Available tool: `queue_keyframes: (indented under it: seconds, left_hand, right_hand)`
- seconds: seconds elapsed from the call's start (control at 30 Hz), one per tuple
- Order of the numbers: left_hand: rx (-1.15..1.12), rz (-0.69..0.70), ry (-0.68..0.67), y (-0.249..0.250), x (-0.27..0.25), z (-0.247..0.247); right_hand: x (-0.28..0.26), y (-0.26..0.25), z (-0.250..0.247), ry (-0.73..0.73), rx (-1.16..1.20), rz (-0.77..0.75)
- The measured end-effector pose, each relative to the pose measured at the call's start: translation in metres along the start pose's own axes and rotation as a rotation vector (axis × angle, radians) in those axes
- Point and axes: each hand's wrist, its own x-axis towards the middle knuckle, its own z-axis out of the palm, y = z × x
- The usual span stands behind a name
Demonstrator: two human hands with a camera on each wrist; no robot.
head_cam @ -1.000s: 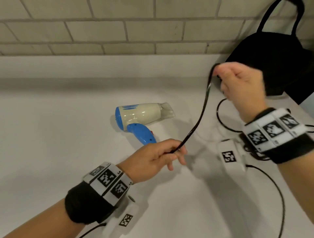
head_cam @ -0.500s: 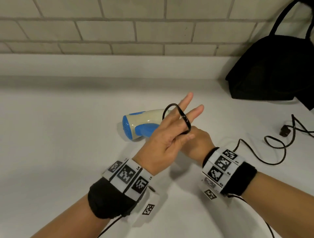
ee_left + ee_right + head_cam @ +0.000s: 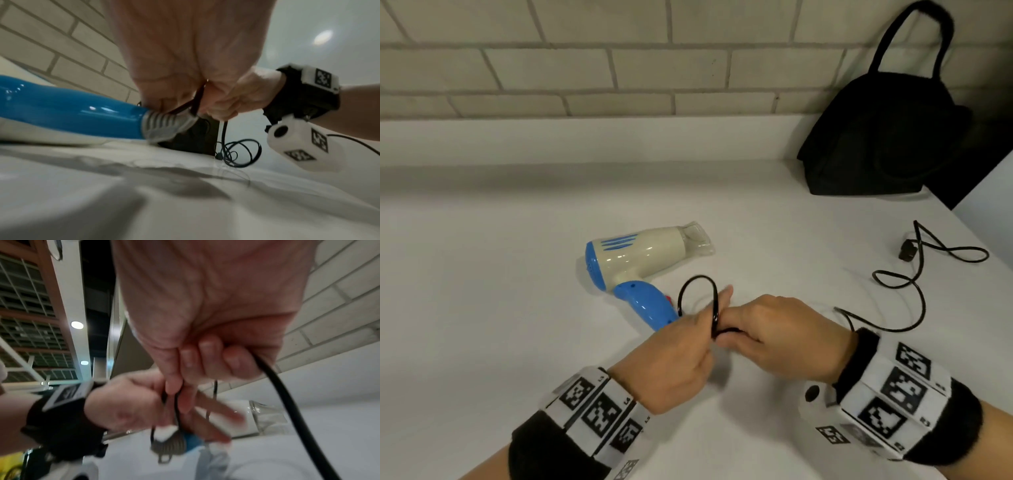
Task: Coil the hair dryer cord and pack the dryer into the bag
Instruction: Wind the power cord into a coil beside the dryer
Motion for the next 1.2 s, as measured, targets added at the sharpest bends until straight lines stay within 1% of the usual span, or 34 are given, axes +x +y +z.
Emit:
queue_keyframes:
  seconds: [0.03, 0.1, 0.17, 0.23, 0.3, 0.37, 0.43, 0.5, 0.57, 0.63, 0.7, 0.73, 0.8, 0.9, 1.0, 1.07, 1.2]
  left_hand:
    - [-0.001, -0.011, -0.025, -0.001, -0.002, 0.002]
    - [-0.047, -0.007, -0.035, -0.001, -0.003, 0.005]
    - [-0.061, 0.005, 0.019, 0.001, -0.001, 0.003]
    - [-0.104, 0.033, 0.102, 0.004, 0.002, 0.0]
    - [-0.16, 0.068, 0.169, 0.005, 0.004, -0.004]
    - [-0.213, 0.082, 0.211, 0.006, 0.005, -0.007]
    - [-0.314, 0.07, 0.243, 0.005, 0.004, -0.008]
    - [-0.45, 0.045, 0.241, 0.003, 0.001, -0.007]
    - [-0.547, 0.01, 0.231, 0.003, -0.003, -0.005]
    - [-0.619, -0.061, 0.236, 0.003, -0.005, -0.005]
    - [-0.693, -0.128, 0.237, 0.002, -0.005, -0.007]
    - [-0.727, -0.144, 0.243, 0.001, -0.005, -0.009]
    - [-0.804, -0.149, 0.269, 0.002, -0.006, -0.012]
    - [-0.948, -0.189, 0.305, 0.003, -0.005, -0.017]
    - [-1.09, -0.222, 0.283, 0.005, -0.003, -0.02]
    - [-1.155, -0.245, 0.268, 0.009, -0.001, -0.024]
    - [-1.319, -0.264, 0.296, 0.016, 0.001, -0.032]
  right_hand:
    - [-0.003, -0.001, -0.004, -0.008, 0.019, -0.035]
    - [-0.006, 0.0, -0.012, 0.027, 0.058, -0.07]
    - [-0.006, 0.007, -0.018, 0.125, 0.156, -0.052]
    - [-0.003, 0.018, -0.021, 0.266, 0.284, -0.023]
    - [0.001, 0.024, -0.022, 0.342, 0.418, -0.014]
    - [0.006, 0.025, -0.02, 0.297, 0.399, -0.076]
    - [0.011, 0.023, -0.017, 0.178, 0.264, -0.161]
    - [0.016, 0.023, -0.015, 0.099, 0.173, -0.225]
    - [0.022, 0.025, -0.014, 0.066, 0.175, -0.289]
    - [0.027, 0.026, -0.014, 0.056, 0.322, -0.314]
    - [0.031, 0.024, -0.018, 0.038, 0.549, -0.24]
    - [0.031, 0.022, -0.019, 0.028, 0.654, -0.199]
    - [0.033, 0.017, -0.019, 0.035, 0.827, -0.173]
    - [0.039, 0.008, -0.014, 0.068, 0.991, -0.104]
    - [0.046, 0.0, -0.009, 0.048, 1.153, -0.031]
    - [0.049, -0.005, -0.007, 0.042, 1.21, 0.0]
    - [0.057, -0.009, -0.008, 0.109, 1.126, -0.046]
